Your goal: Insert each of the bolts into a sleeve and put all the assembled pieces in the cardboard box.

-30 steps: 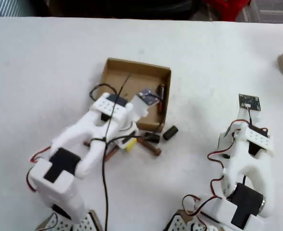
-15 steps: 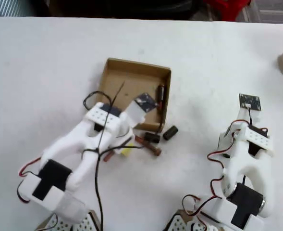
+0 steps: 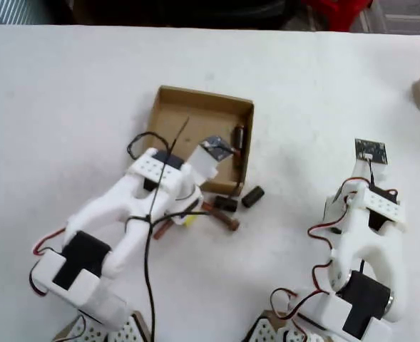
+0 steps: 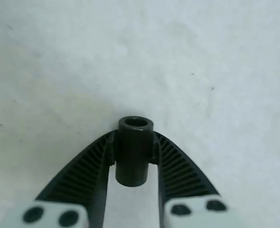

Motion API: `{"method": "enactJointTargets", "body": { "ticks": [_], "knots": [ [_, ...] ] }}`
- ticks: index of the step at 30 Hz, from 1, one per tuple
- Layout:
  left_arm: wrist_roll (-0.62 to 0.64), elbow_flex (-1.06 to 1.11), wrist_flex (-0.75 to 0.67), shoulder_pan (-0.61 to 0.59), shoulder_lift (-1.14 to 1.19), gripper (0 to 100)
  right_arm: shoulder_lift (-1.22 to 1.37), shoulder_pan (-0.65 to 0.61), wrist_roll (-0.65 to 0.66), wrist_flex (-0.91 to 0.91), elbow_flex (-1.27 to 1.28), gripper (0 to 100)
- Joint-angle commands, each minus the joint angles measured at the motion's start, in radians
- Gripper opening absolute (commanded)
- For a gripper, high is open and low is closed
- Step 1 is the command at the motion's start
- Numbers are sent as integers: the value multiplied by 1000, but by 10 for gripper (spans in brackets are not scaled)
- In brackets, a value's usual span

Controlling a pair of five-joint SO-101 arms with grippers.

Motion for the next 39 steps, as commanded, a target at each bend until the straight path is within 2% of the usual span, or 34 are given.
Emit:
{"method": "enactJointTargets", "body": {
  "ticks": [1,6,19,21,24,39],
  "knots": [
    [14,-40,-29,7,-5,154,-35,-15,15,-10,-6,17],
    [61,-2,-92,15,-13,126,-35,-15,15,-10,-6,17],
    [77,-5,-94,15,-13,149,-35,-13,15,-10,-6,17],
    [75,-5,-95,15,-13,116,-35,-13,15,-10,-6,17],
    [75,2,-117,22,-13,15,-35,-13,15,-10,-6,17],
    [74,37,-123,25,-45,20,-33,-15,9,-10,-6,17]
  ]
}}
